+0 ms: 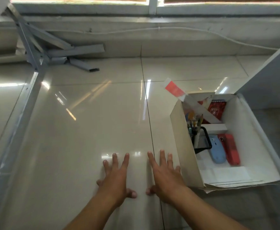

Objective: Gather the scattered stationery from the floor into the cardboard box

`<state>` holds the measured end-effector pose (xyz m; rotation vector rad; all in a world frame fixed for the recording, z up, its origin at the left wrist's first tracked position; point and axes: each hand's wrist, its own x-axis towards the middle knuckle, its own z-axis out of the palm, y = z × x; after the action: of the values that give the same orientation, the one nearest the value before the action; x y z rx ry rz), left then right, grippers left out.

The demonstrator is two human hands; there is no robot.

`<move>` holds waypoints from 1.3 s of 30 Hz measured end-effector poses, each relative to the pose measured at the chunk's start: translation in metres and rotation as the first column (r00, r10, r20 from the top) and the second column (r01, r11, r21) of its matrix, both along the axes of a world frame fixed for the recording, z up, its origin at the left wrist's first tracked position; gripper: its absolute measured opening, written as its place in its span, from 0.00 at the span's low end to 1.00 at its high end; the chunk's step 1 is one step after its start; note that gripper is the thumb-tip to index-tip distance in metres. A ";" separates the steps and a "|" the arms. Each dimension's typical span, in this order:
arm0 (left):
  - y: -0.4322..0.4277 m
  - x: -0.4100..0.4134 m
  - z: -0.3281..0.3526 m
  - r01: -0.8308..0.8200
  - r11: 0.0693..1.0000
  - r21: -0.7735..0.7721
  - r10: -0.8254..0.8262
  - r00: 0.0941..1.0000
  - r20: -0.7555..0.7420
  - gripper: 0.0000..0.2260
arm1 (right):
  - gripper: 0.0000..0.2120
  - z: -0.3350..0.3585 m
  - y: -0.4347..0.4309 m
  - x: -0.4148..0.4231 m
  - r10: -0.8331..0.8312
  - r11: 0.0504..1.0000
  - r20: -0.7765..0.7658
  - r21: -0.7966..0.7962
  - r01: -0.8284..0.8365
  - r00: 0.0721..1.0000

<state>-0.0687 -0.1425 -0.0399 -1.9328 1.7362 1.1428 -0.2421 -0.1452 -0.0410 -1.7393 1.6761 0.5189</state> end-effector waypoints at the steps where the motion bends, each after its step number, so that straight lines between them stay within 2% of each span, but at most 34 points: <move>1: 0.001 -0.002 0.000 0.016 0.999 0.029 -0.016 1.000 0.008 0.58 | 0.62 -0.005 0.003 0.000 0.005 1.000 -0.015 0.012 -0.005 1.000; 9: 0.006 -0.016 -0.016 0.074 0.995 0.070 -0.082 0.989 0.122 0.60 | 0.69 -0.023 0.003 0.012 -0.057 0.998 -0.037 0.021 0.058 0.998; 15: 0.002 -0.019 -0.024 0.089 0.993 0.078 -0.101 0.981 0.166 0.62 | 0.71 -0.024 -0.001 0.008 -0.011 1.000 -0.060 0.013 0.011 0.998; 19: -0.001 -0.015 -0.025 0.138 0.984 0.112 -0.155 0.975 0.161 0.64 | 0.65 -0.016 -0.010 0.000 0.040 0.997 -0.032 0.074 -0.037 0.999; 23: -0.019 0.002 -0.009 0.196 0.964 0.178 -0.210 0.976 0.062 0.59 | 0.55 0.008 -0.025 -0.016 -0.005 0.987 0.072 0.163 -0.007 0.997; 25: -0.031 0.011 0.003 0.185 0.973 0.137 -0.191 0.981 0.037 0.55 | 0.44 0.028 -0.027 -0.018 -0.090 0.991 0.142 0.107 0.075 0.986; 27: -0.036 0.009 0.018 0.145 0.989 0.021 -0.145 0.989 0.011 0.49 | 0.31 0.048 -0.019 -0.018 -0.165 0.978 0.230 -0.089 0.189 0.959; 29: -0.028 -0.002 0.039 0.089 0.988 -0.123 -0.094 0.995 -0.039 0.43 | 0.23 0.071 -0.002 -0.015 -0.151 0.917 0.302 -0.312 0.247 0.941; 31: -0.018 -0.013 0.063 0.115 0.976 -0.187 -0.129 0.990 -0.064 0.41 | 0.19 0.091 0.013 -0.015 -0.082 0.852 0.265 -0.482 0.205 0.961; 33: -0.012 -0.019 0.083 0.184 0.963 -0.195 -0.195 0.980 -0.040 0.39 | 0.18 0.103 0.019 -0.023 -0.047 0.801 0.184 -0.580 0.147 0.982; 35: -0.016 -0.022 0.100 0.247 0.942 -0.225 -0.256 0.967 -0.009 0.38 | 0.20 0.111 0.019 -0.034 -0.081 0.792 0.118 -0.595 0.136 0.990; 36: -0.019 -0.024 0.108 0.278 0.927 -0.254 -0.285 0.959 0.009 0.38 | 0.23 0.113 0.019 -0.039 -0.111 0.818 0.081 -0.559 0.137 0.991; 39: -0.012 -0.027 0.123 0.339 0.899 -0.278 -0.338 0.940 0.051 0.38 | 0.35 0.118 0.026 -0.048 -0.234 0.919 -0.024 -0.330 0.213 0.972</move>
<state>-0.0953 -0.1547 0.0830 -1.6728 2.2279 0.8022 -0.2898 -0.1196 0.0768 -1.7352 2.0694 0.1990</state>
